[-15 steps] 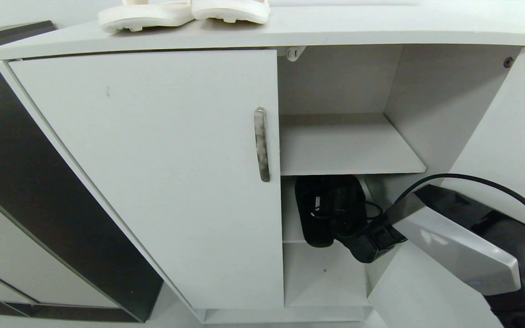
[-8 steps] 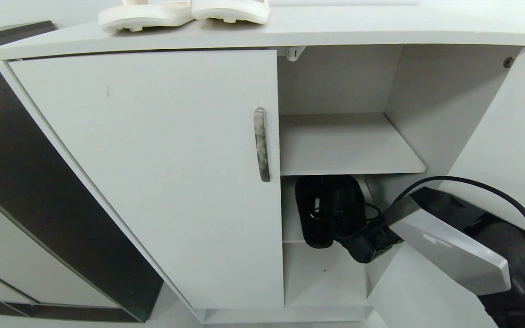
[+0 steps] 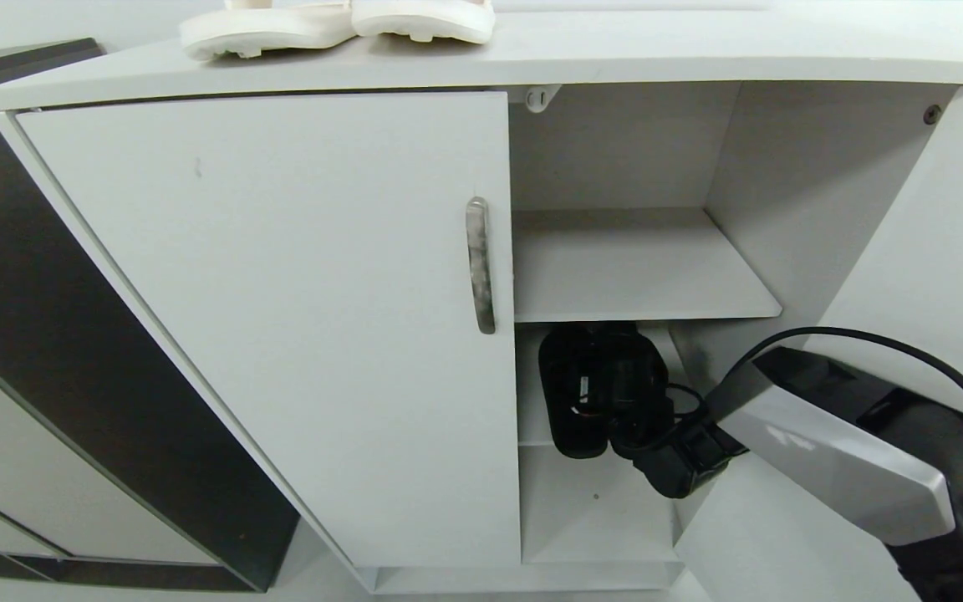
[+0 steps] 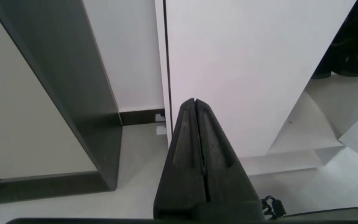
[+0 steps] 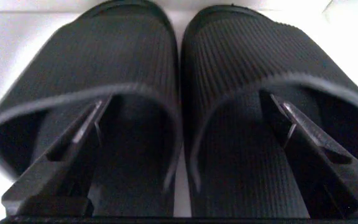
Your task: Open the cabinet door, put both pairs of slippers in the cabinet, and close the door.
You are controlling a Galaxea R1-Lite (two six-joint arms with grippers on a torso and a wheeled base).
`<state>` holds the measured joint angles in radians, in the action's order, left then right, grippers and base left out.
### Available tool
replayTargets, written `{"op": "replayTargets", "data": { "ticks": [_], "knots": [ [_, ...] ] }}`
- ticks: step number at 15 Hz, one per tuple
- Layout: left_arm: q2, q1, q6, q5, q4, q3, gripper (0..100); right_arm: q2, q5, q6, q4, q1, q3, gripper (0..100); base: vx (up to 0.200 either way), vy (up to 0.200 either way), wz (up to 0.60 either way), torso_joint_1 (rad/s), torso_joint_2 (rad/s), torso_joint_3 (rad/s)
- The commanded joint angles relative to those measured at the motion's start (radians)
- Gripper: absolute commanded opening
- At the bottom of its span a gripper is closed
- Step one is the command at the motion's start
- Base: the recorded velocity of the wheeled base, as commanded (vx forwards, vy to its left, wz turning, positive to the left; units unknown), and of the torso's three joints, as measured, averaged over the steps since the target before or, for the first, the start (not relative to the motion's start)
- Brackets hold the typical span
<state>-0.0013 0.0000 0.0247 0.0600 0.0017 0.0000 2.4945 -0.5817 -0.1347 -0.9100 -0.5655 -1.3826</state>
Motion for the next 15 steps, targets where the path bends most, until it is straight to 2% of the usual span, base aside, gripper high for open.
{"op": "replayTargets", "data": {
  "ticks": [1,3,6,7,11,15],
  "knots": [
    [0.001,0.0,0.0,0.0,0.0,0.0,0,-0.106,-0.001,0.004,-0.076,-0.031,0.149,100,0.0,0.0,0.0,0.0,0.0,0.0],
    [0.001,0.0,0.0,0.0,0.0,0.0,0,-0.193,-0.004,0.004,-0.147,-0.068,0.329,100,0.0,0.0,0.0,0.0,0.0,0.0],
    [0.001,0.0,0.0,0.0,0.0,0.0,0,-0.272,-0.007,0.009,-0.372,-0.119,0.625,100,0.0,0.0,0.0,0.0,0.0,0.0],
    [0.001,0.0,0.0,0.0,0.0,0.0,0,-0.279,-0.007,0.013,-0.418,-0.132,0.672,100,0.0,0.0,0.0,0.0,0.0,0.0],
    [0.001,0.0,0.0,0.0,0.0,0.0,0,-0.279,-0.007,0.029,-0.446,-0.157,0.697,100,0.0,0.0,0.0,0.0,0.0,0.0],
    [0.001,0.0,0.0,0.0,0.0,0.0,0,-0.272,-0.007,0.03,-0.446,-0.16,0.701,100,-0.2,0.0,0.0,0.006,0.0,0.001]
  ]
}}
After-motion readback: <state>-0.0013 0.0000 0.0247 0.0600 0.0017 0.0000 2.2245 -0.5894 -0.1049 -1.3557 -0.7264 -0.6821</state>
